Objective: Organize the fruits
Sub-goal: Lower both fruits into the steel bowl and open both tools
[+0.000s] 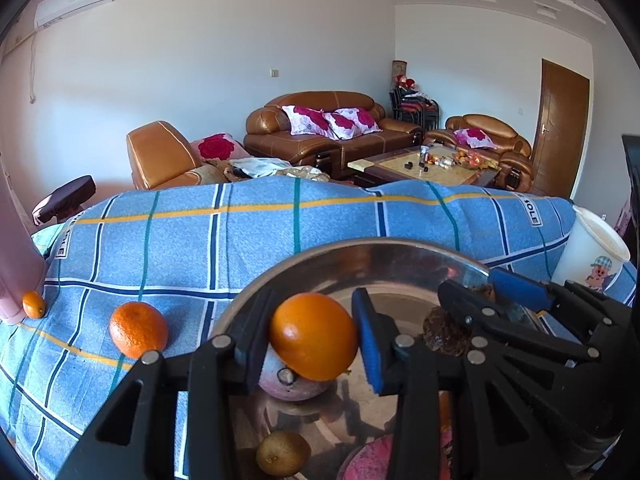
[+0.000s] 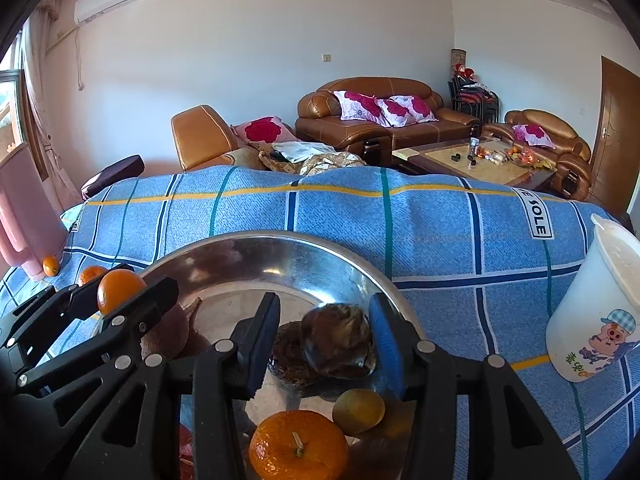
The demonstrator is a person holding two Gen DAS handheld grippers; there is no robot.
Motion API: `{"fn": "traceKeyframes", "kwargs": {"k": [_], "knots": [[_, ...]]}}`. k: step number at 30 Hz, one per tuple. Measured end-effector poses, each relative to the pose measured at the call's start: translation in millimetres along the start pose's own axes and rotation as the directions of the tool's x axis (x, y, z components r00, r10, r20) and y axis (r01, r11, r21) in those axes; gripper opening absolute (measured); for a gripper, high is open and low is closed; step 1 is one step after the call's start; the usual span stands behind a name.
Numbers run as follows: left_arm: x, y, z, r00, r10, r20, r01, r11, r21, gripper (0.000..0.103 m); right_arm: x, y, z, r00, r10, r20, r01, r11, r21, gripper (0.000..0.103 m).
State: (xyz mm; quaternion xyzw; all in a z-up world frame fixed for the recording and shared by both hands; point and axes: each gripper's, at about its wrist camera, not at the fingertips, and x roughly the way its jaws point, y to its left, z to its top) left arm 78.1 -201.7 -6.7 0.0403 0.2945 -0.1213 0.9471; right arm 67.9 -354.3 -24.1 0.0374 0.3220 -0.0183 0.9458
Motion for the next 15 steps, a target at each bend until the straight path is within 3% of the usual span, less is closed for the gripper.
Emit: {"fn": "traceKeyframes", "kwargs": {"k": [2, 5, 7, 10, 13, 15], "knots": [[-0.8, 0.1, 0.0, 1.000, 0.000, 0.005, 0.000, 1.000, 0.001, 0.043, -0.3, -0.6, -0.1, 1.000, 0.004, 0.002, -0.004, 1.000, 0.007, 0.051], [-3.4, 3.9, -0.4, 0.999, 0.028, 0.018, -0.028, 1.000, -0.013, 0.056, -2.5, -1.7, -0.6, 1.000, -0.001, 0.013, 0.000, 1.000, 0.013, 0.051], [-8.2, 10.4, 0.0, 0.998, 0.043, 0.038, -0.041, 0.998, -0.047, 0.078, -4.4, -3.7, -0.7, 1.000, -0.011, 0.024, 0.010, 1.000, 0.026, 0.052], [-20.6, 21.4, 0.5, 0.993, 0.066, 0.095, -0.056, 0.993, -0.103, 0.102, -10.9, -9.5, -0.8, 0.999, -0.008, 0.047, 0.005, 0.998, 0.067, 0.063], [-32.0, 29.2, 1.8, 0.988, 0.056, 0.146, -0.036, 0.990, -0.138, 0.103, -17.4, -11.6, -0.7, 0.997, 0.001, 0.074, -0.007, 0.996, 0.087, 0.077], [-35.7, 31.0, 2.2, 0.986, 0.058, 0.158, -0.037, 0.990, -0.138, 0.103, -21.5, -6.1, -0.2, 0.995, -0.016, 0.096, 0.010, 0.998, 0.063, 0.078]]}}
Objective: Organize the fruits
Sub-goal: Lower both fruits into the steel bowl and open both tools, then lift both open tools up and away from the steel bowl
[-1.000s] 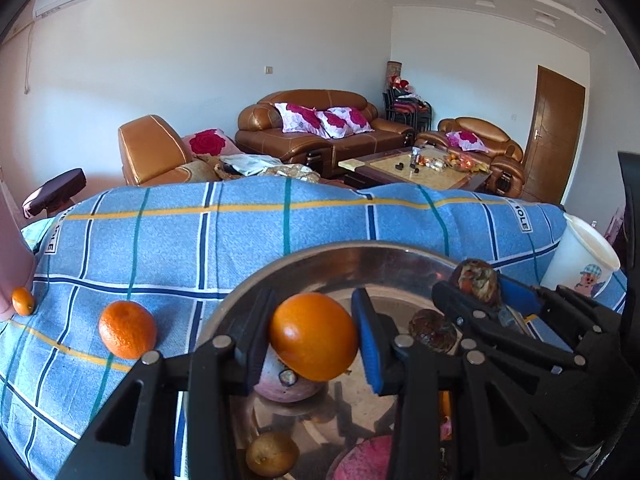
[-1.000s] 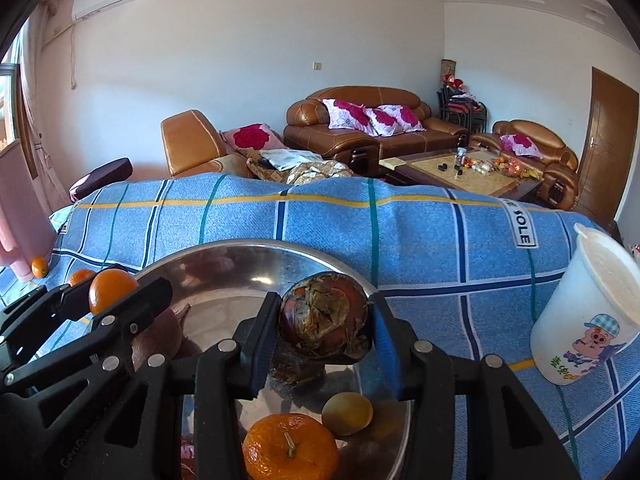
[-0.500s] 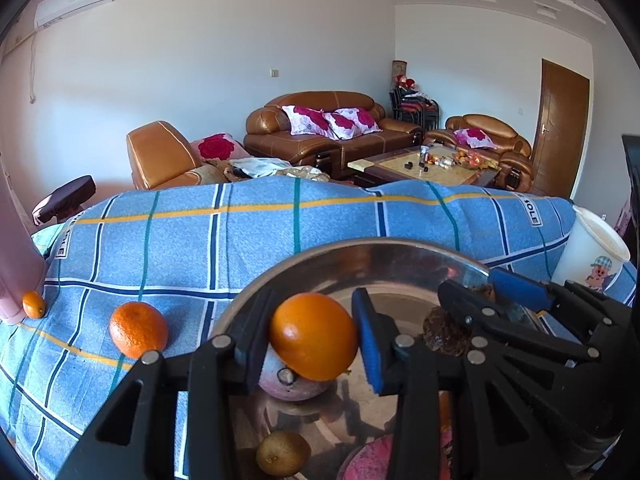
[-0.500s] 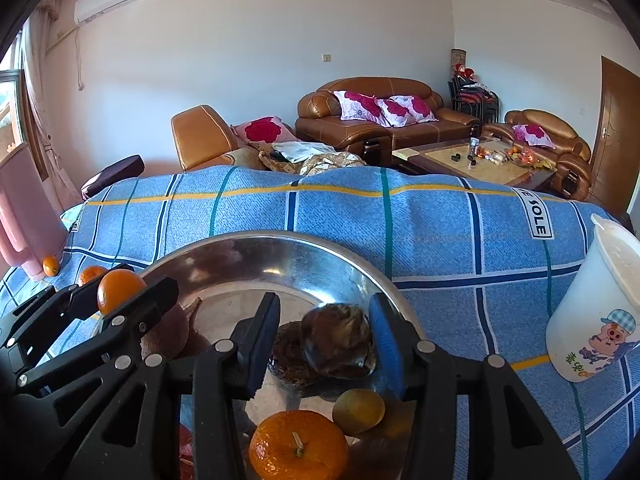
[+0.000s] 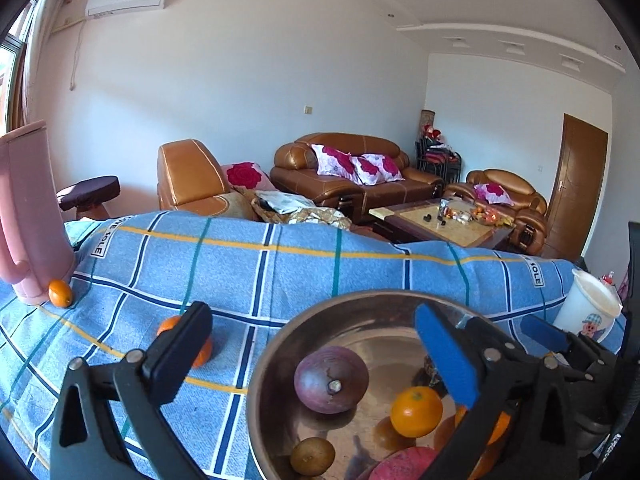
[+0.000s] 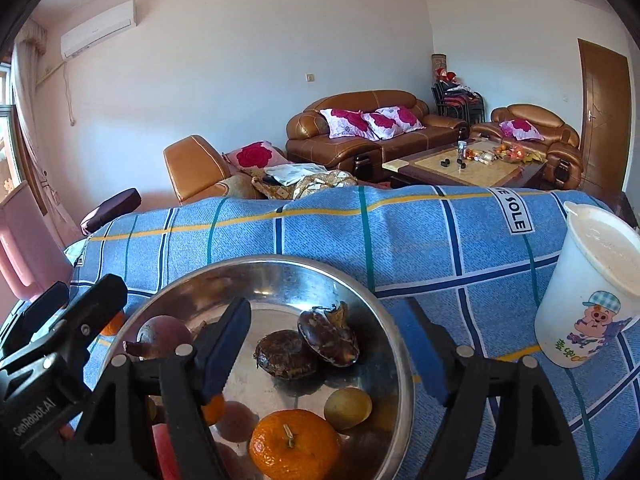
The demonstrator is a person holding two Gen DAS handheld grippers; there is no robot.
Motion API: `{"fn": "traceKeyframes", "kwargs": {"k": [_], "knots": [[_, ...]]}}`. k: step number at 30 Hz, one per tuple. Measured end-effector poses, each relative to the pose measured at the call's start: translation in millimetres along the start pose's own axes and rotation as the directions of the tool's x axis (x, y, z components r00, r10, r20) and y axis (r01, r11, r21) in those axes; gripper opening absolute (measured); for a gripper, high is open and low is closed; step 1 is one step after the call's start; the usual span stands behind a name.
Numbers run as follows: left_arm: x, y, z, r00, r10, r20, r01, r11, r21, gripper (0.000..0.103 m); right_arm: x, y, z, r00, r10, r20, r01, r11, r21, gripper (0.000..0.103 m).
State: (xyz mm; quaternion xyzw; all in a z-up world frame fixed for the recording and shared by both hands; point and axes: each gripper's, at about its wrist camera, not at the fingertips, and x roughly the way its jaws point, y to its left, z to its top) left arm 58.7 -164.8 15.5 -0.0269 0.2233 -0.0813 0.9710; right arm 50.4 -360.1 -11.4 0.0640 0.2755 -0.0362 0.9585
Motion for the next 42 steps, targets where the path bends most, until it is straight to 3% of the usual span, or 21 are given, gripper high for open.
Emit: {"fn": "traceKeyframes", "kwargs": {"k": [8, 13, 20, 26, 42], "knots": [[-15.9, 9.5, 0.1, 0.996, 0.075, 0.046, -0.077, 0.996, 0.047, 0.103, -11.2, 19.8, -4.7, 0.995, -0.073, 0.069, 0.079, 0.993, -0.087, 0.079], [-28.4, 21.5, -1.7, 0.971, 0.215, 0.101, -0.222, 0.973, 0.064, 0.103, -19.2, 23.0, -5.3, 0.989, -0.096, 0.116, 0.107, 0.990, -0.087, 0.080], [-29.8, 44.4, -10.4, 0.946, 0.304, 0.110, -0.312, 0.948, 0.067, 0.103, -32.5, 28.8, -9.5, 0.970, -0.154, 0.187, 0.173, 0.981, -0.093, 0.080], [-30.9, 48.2, -20.3, 0.940, 0.320, 0.117, -0.331, 0.939, 0.095, 0.103, -47.1, 21.0, -14.1, 0.957, -0.195, 0.213, 0.206, 0.978, -0.030, 0.080], [-55.9, 48.2, -30.0, 0.963, 0.250, 0.098, -0.261, 0.959, 0.114, 0.103, -84.3, 33.7, -37.0, 0.946, -0.226, 0.233, 0.229, 0.973, 0.013, 0.086]]}}
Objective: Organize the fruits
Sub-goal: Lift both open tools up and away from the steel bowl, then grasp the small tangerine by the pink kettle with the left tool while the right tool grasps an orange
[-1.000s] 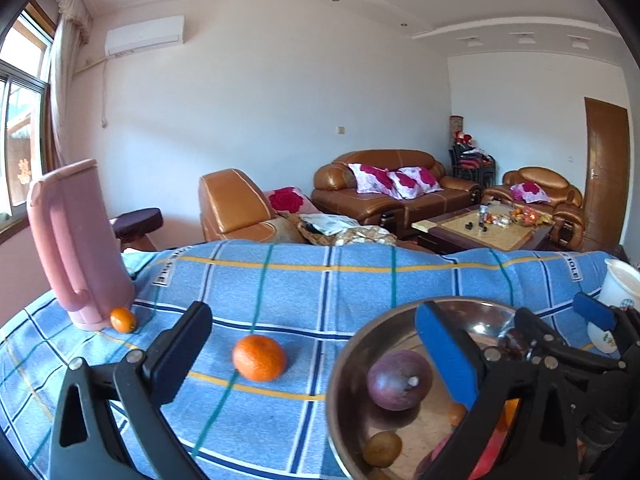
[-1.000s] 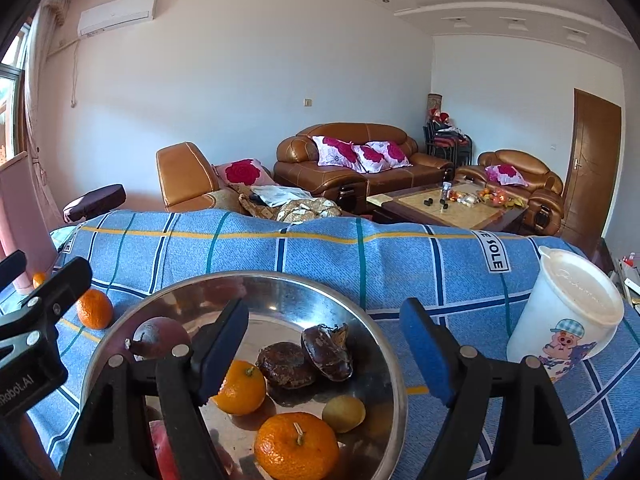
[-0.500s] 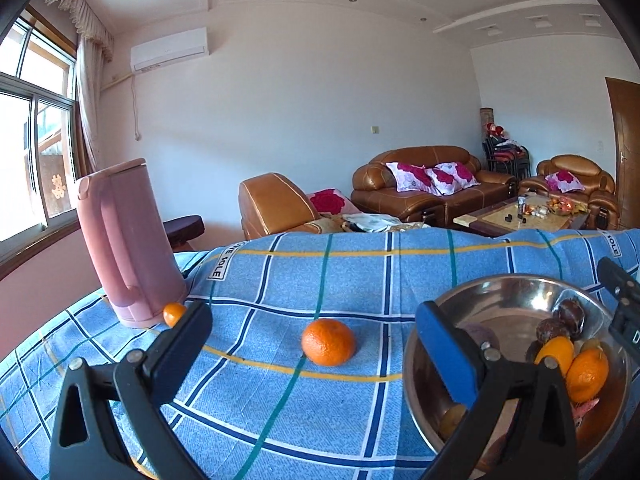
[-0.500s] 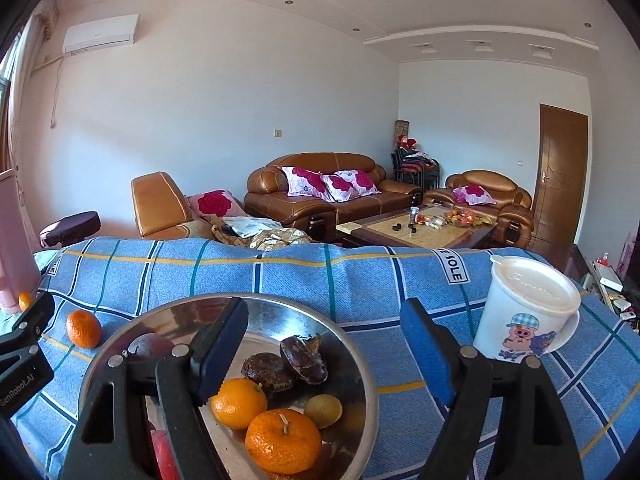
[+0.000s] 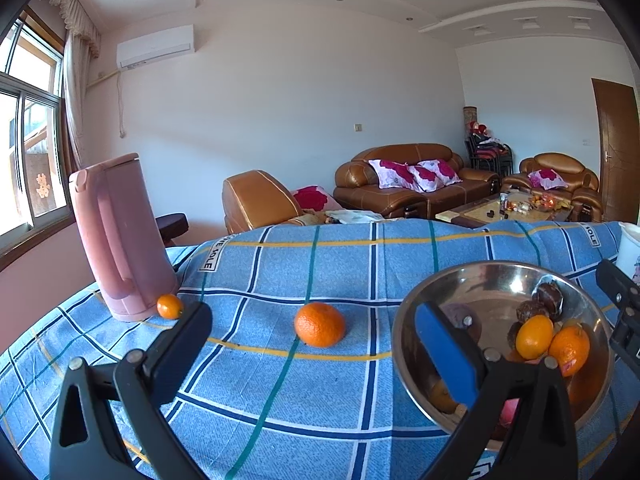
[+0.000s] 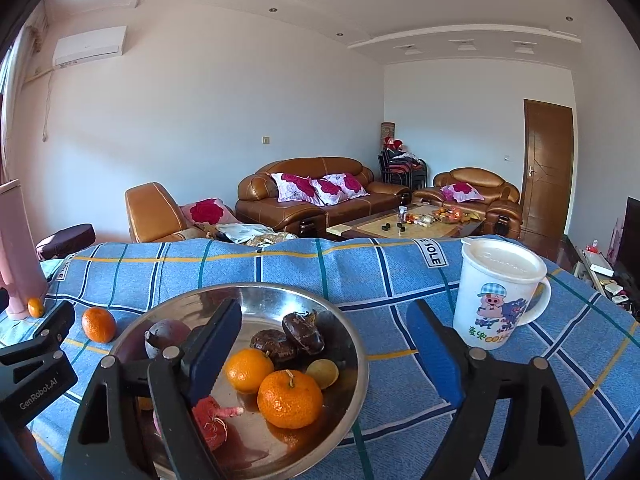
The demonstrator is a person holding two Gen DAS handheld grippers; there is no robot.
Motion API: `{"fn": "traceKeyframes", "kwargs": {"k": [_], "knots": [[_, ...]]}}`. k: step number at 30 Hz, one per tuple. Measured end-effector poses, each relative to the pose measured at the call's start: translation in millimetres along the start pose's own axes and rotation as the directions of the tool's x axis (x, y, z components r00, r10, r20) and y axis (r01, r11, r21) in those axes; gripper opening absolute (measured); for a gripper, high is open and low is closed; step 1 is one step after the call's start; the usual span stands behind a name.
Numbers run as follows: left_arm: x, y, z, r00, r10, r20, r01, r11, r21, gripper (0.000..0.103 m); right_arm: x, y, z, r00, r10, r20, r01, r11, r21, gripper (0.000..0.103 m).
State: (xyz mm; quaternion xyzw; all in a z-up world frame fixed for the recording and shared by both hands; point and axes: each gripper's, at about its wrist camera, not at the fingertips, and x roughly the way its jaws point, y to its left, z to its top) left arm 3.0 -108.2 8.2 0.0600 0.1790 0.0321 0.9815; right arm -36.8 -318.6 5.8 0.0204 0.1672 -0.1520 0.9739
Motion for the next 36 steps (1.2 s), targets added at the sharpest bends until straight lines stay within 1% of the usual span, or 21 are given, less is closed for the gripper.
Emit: {"fn": "traceKeyframes", "kwargs": {"k": [3, 9, 12, 15, 19, 24, 28, 33, 36], "knots": [[-6.5, 1.2, -1.6, 1.000, -0.006, 0.002, 0.006, 1.000, 0.007, 0.103, -10.7, 4.5, -3.4, 1.000, -0.004, 0.010, 0.005, 1.000, -0.011, 0.086], [-16.1, 9.6, -6.5, 1.000, -0.018, -0.008, 0.018, 1.000, 0.012, 0.103, -25.8, 12.8, -8.5, 1.000, -0.011, 0.002, 0.011, 1.000, -0.013, 0.087], [-18.9, 15.6, -9.2, 1.000, -0.017, -0.014, 0.017, 1.000, 0.016, 0.103, -32.0, 16.8, -11.1, 1.000, -0.017, -0.007, 0.017, 1.000, -0.009, 0.087], [-17.8, 21.2, -9.9, 0.999, -0.020, -0.028, 0.020, 1.000, 0.017, 0.103, -37.2, 27.5, -12.7, 1.000, -0.023, 0.001, 0.023, 0.999, -0.031, 0.087], [-15.4, 29.8, -11.7, 0.999, -0.021, -0.045, 0.022, 0.999, 0.028, 0.103, -37.2, 38.1, -13.6, 0.999, -0.032, -0.016, 0.031, 0.999, -0.042, 0.087], [-9.9, 45.9, -13.9, 0.998, 0.001, -0.065, 0.001, 1.000, 0.026, 0.103, -33.4, 47.5, -14.3, 0.999, -0.027, -0.045, 0.026, 0.999, -0.022, 0.087], [0.5, 59.3, -14.8, 0.995, 0.003, -0.098, -0.001, 1.000, 0.019, 0.103, -31.9, 61.5, -14.7, 0.998, -0.006, -0.062, 0.006, 1.000, -0.014, 0.087], [13.8, 83.1, -16.7, 0.991, 0.038, -0.126, -0.036, 0.999, 0.013, 0.103, -27.8, 85.4, -15.6, 0.995, 0.045, -0.084, -0.046, 0.999, -0.008, 0.087], [25.8, 98.9, -16.4, 0.988, 0.066, -0.137, -0.062, 0.998, 0.028, 0.103, -25.4, 103.2, -15.7, 0.992, 0.086, -0.095, -0.088, 0.996, -0.021, 0.087]]}}
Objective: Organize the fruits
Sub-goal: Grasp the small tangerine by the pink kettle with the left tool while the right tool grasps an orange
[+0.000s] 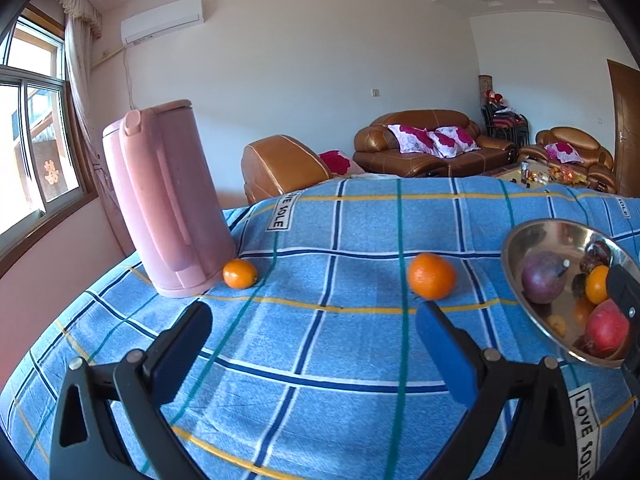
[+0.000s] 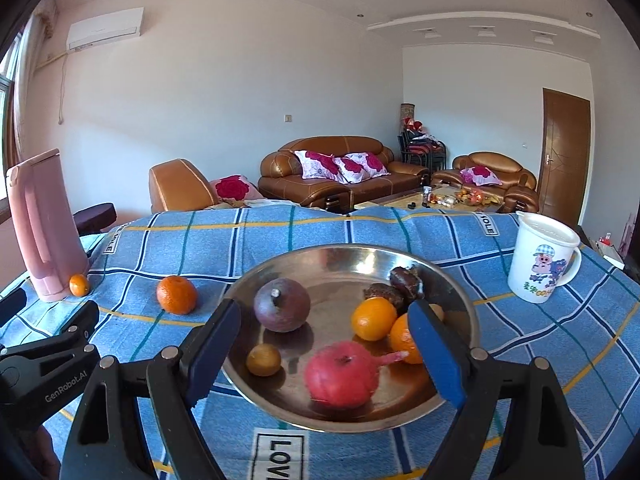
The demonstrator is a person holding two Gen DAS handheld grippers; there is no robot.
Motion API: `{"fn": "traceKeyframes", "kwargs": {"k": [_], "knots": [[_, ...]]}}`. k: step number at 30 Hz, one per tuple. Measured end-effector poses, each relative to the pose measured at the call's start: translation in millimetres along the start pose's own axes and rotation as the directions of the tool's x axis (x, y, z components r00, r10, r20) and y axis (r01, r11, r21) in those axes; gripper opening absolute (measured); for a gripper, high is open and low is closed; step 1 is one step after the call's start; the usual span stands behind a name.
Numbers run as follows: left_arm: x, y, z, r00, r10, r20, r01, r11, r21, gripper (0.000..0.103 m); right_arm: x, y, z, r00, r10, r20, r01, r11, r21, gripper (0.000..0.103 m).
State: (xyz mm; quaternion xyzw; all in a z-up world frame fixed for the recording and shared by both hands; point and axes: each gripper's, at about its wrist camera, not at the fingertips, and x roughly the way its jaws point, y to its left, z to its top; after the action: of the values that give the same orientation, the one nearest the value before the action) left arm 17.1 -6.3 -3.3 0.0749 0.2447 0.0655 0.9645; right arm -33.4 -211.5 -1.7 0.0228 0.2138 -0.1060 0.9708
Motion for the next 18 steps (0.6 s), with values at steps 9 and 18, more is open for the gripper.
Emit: {"fn": "traceKeyframes", "kwargs": {"k": [9, 18], "knots": [[56.3, 57.4, 3.1, 0.985, 0.053, -0.166, -0.073, 0.991, -0.115, 0.103, 17.4, 47.2, 4.7, 0.991, 0.128, -0.038, -0.130, 0.990, -0.047, 0.087], [86.9, 111.6, -18.0, 0.941, 0.045, -0.335, -0.167, 0.924, -0.345, 0.100, 74.9, 107.5, 18.1, 0.959, 0.233, -0.160, -0.256, 0.956, -0.142, 0.087]]}}
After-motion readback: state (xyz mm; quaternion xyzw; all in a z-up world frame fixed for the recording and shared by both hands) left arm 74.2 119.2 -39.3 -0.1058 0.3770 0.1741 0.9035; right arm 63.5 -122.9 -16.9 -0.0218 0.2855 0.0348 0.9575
